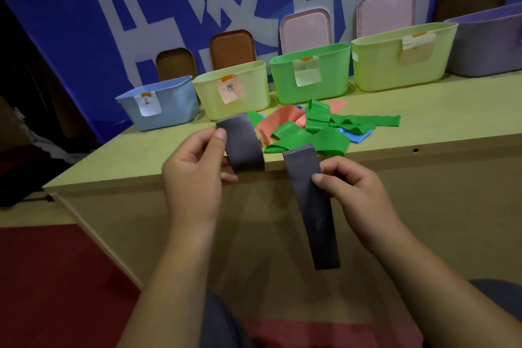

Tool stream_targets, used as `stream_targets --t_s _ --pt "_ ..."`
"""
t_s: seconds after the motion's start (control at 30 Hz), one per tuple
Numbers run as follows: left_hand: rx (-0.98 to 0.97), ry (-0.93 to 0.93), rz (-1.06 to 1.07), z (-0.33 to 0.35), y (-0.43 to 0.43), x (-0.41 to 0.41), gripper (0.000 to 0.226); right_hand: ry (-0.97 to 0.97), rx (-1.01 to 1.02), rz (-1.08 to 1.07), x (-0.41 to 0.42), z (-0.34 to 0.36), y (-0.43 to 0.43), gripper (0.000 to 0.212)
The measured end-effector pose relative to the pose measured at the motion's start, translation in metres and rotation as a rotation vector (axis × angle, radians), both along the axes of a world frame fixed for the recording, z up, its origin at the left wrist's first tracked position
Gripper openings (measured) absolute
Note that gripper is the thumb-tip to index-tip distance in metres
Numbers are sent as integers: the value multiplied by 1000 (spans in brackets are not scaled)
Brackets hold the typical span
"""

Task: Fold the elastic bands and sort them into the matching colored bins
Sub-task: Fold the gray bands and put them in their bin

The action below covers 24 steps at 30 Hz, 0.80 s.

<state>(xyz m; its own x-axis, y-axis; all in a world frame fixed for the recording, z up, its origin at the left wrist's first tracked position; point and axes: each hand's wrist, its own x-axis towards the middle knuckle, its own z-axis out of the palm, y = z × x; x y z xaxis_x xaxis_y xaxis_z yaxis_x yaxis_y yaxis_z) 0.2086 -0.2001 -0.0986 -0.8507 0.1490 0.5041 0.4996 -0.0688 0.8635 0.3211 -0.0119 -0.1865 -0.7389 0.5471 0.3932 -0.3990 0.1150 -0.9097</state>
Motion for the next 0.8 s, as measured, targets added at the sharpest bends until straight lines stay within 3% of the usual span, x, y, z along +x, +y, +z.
stream_targets --t_s 0.17,0.33,0.53,0.8 --pt "-59 -55 -95 -36 -2 15 12 -16 -197 139 5 -6 -6 9" --pt "-62 -147 -187 -61 5 34 19 -17 -262 211 14 -8 -11 15" --pt "-129 -275 -379 -83 17 50 16 -104 -276 189 22 -22 -6 14" --pt "-172 -496 -630 -114 27 41 30 -248 -220 184 35 -42 6 8"
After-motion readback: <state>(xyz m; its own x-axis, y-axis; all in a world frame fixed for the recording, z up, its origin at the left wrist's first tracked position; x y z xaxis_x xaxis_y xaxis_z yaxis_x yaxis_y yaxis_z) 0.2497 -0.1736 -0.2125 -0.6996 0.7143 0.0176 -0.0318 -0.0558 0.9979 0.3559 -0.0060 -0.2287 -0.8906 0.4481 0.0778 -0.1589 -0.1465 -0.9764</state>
